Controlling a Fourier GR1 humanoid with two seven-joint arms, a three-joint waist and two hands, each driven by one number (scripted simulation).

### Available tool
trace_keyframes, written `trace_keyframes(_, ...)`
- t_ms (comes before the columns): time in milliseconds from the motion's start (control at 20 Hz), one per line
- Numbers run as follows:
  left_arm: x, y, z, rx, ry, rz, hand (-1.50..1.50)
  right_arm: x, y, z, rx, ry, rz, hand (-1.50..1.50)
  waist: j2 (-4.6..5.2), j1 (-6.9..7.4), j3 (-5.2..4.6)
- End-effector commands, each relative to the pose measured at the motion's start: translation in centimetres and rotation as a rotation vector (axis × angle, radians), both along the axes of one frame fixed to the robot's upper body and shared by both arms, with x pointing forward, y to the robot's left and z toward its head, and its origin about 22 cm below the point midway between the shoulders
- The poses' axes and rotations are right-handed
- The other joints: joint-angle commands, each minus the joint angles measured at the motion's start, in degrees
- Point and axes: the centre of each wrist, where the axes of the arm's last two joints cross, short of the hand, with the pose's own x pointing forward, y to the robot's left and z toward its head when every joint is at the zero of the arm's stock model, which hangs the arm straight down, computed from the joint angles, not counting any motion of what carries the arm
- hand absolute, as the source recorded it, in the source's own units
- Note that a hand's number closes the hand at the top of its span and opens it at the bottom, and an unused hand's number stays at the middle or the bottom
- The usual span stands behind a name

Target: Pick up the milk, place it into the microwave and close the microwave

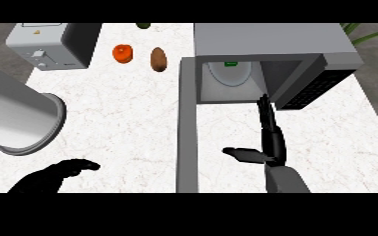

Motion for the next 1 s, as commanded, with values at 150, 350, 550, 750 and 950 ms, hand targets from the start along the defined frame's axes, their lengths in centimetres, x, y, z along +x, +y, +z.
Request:
trace_keyframes(150,3.1,-3.9,0.2,0.079,-0.018,-0.068,1.50,-5.8,-3.7,2.4,0.091,-0.051,0.001,1.50,0.27,-0.19,-0.01)
trace_keyframes(350,6.3,-6.3,0.7,0.152,-0.017,-0.102,1.50,-7.2,-4.5,5.3,0.096,-0.062,-0.039,-1.50,0.48,0.21,0.02)
trace_keyframes(550,8.0,-9.0,0.9,0.179,-0.048,-0.105,1.50,-9.8,-6.4,7.5,0.130,-0.059,-0.079,-1.50,0.52,0.44,0.04)
trace_keyframes(750,10.4,-13.5,0.8,0.216,-0.079,-0.200,1.50,-9.8,-9.5,8.3,0.087,-0.072,-0.106,-1.50,0.64,0.52,0.06)
trace_keyframes(950,12.0,-16.6,0.2,0.299,-0.172,-0.229,1.50,-11.3,-11.5,9.4,0.028,-0.101,-0.098,-1.50,0.68,0.11,0.05)
